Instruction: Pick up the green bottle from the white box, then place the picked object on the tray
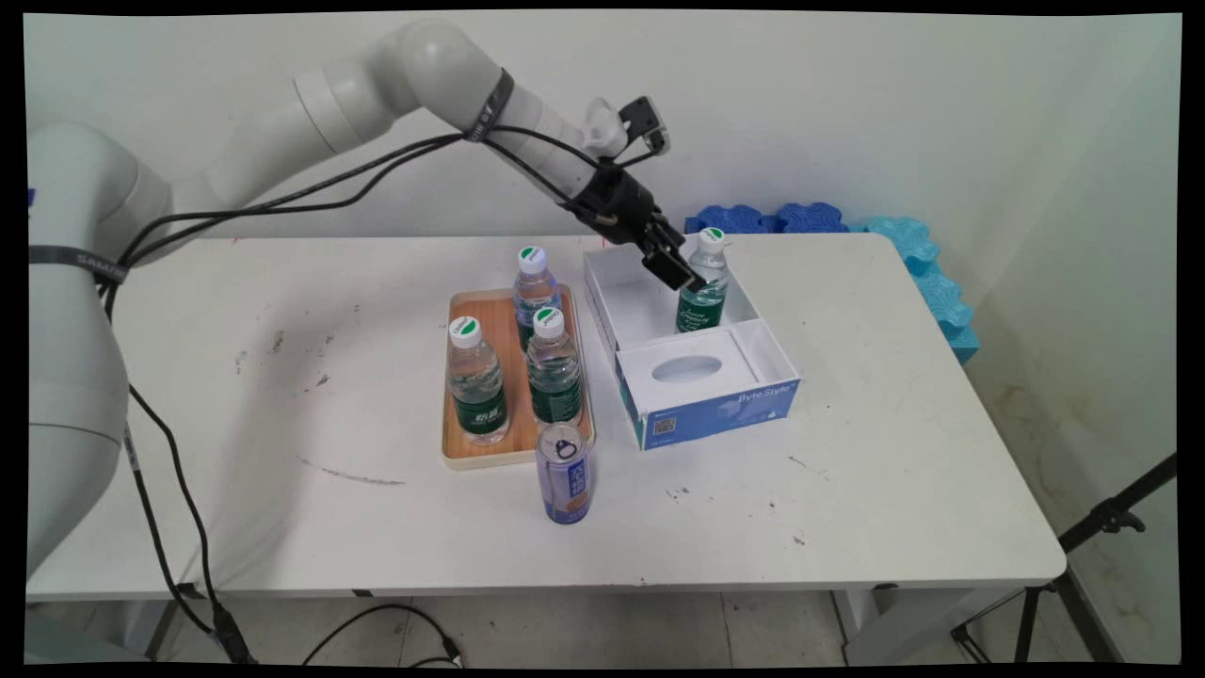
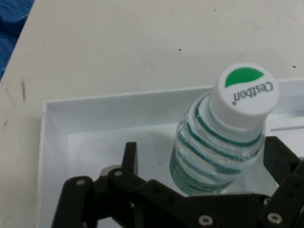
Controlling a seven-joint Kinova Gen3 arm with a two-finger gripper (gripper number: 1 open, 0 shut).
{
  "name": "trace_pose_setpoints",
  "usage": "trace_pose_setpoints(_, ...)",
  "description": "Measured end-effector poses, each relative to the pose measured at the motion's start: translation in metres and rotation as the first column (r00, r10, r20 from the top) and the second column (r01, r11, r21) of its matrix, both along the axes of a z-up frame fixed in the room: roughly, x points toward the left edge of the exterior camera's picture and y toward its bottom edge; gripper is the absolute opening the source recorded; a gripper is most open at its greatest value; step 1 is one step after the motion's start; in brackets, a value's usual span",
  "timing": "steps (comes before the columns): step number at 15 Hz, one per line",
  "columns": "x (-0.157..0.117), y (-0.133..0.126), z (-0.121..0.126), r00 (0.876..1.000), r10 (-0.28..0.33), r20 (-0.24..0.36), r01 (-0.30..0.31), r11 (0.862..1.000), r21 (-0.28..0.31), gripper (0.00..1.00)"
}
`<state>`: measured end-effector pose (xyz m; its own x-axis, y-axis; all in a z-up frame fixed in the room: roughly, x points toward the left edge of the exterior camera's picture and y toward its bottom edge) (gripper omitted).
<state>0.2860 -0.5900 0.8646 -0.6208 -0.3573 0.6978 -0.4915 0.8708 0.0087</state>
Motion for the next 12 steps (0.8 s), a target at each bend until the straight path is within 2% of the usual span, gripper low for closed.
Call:
trace_pose_setpoints(5, -0.008, -0.005, -0.013, 1.000, -0.002, -0.007, 0.002, 1.000, -0.007, 1.00)
trace_pose_setpoints(6, -0.009, -0.006, -0.014, 1.000, -0.002, -0.008, 0.002, 1.000, -0.009, 0.00)
trace_pose_setpoints(12, -0.012, -0.009, -0.017, 1.000, -0.003, -0.020, 0.003, 1.000, -0.020, 0.00)
